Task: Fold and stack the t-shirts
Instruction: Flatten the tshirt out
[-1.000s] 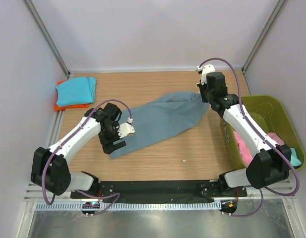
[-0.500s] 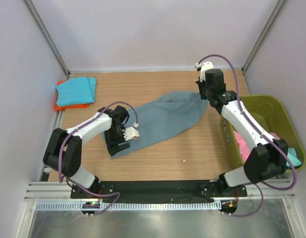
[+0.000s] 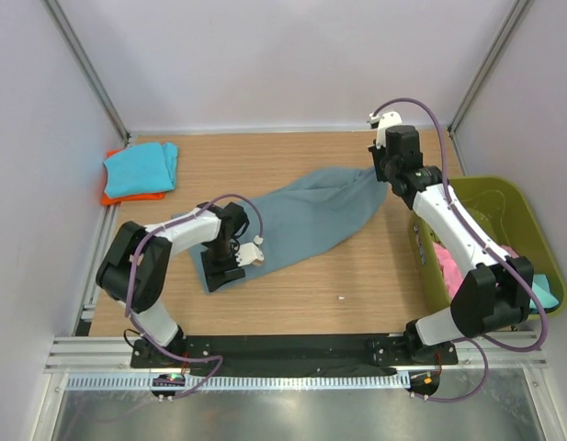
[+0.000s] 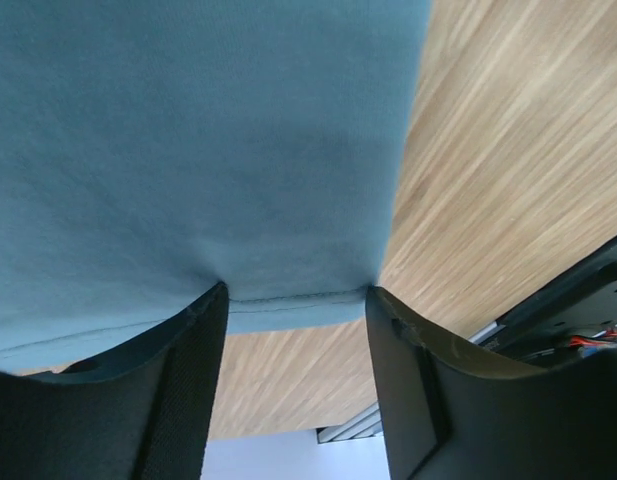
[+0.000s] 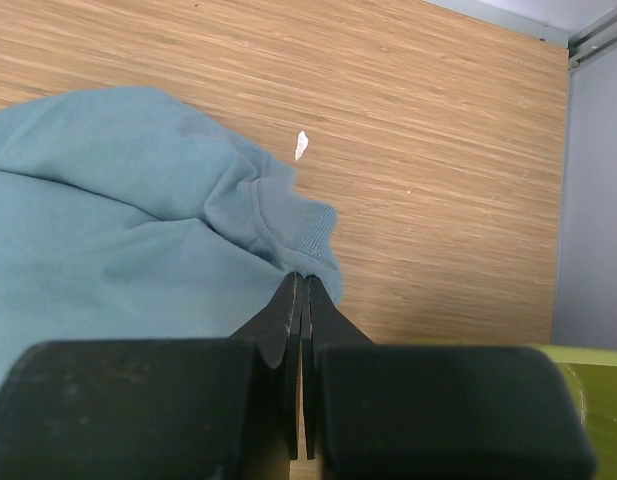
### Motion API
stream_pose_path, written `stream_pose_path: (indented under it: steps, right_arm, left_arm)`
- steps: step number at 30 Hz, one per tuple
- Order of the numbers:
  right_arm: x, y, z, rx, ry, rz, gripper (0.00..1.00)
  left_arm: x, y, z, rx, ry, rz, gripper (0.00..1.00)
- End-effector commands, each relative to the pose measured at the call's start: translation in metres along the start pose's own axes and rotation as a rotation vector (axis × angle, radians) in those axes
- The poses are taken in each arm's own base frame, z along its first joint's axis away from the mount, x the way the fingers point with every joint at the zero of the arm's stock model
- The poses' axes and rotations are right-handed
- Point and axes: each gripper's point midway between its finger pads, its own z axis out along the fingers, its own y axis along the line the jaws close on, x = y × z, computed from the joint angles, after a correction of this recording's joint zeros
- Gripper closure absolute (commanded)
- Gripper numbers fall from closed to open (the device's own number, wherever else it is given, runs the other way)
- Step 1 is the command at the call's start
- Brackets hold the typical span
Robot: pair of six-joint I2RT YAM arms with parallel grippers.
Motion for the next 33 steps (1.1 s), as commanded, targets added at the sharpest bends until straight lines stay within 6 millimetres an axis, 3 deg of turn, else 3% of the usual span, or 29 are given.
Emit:
stream_pose_path:
  steps: [1,5,7,8,16,18,19,21,23,27,33]
  right_arm:
    - [-0.037,-0.01,-0.003,0.024,-0.107,0.037,0.99]
    - [-0.037,-0.012,-0.004,0.027,-0.109,0.038,0.99]
    - [-0.035,-0.015,-0.006,0.036,-0.107,0.04,0.99]
    - [-0.035,-0.016,-0.007,0.038,-0.11,0.04,0.99]
    - [-0.027,-0.026,-0.024,0.058,-0.123,0.053,0.99]
    - [-0.023,-0.026,-0.025,0.056,-0.116,0.051,0.99]
    - [-0.024,-0.027,-0.026,0.057,-0.12,0.052,0.99]
    - [-0.025,-0.028,-0.028,0.059,-0.126,0.055,0.99]
    - [-0.027,-0.028,-0.029,0.058,-0.129,0.057,0.99]
    - [-0.029,-0.03,-0.031,0.06,-0.135,0.058,0.99]
    - [-0.03,-0.033,-0.036,0.064,-0.134,0.058,0.99]
  left_arm:
    - [-0.002,0.0,0.006,0.013,0.002,-0.002,0.42]
    - [-0.002,-0.002,0.005,0.034,0.015,-0.012,0.66]
    - [-0.005,-0.003,0.001,0.037,0.0,-0.014,0.96]
    - [-0.007,-0.003,-0.003,0.03,-0.011,-0.026,1.0]
    - [-0.012,-0.008,-0.044,-0.072,-0.148,-0.032,1.0]
    - [-0.014,-0.011,-0.05,-0.08,-0.168,-0.034,0.7]
    - [-0.014,-0.014,-0.052,-0.072,-0.167,-0.031,0.61]
    - [-0.011,-0.027,-0.05,-0.023,-0.145,-0.01,0.53]
    - [-0.006,-0.037,-0.044,0.003,-0.115,0.023,0.52]
    - [-0.002,-0.041,-0.024,0.004,-0.07,0.051,0.44]
    - [0.002,-0.038,0.005,-0.001,-0.034,0.022,0.44]
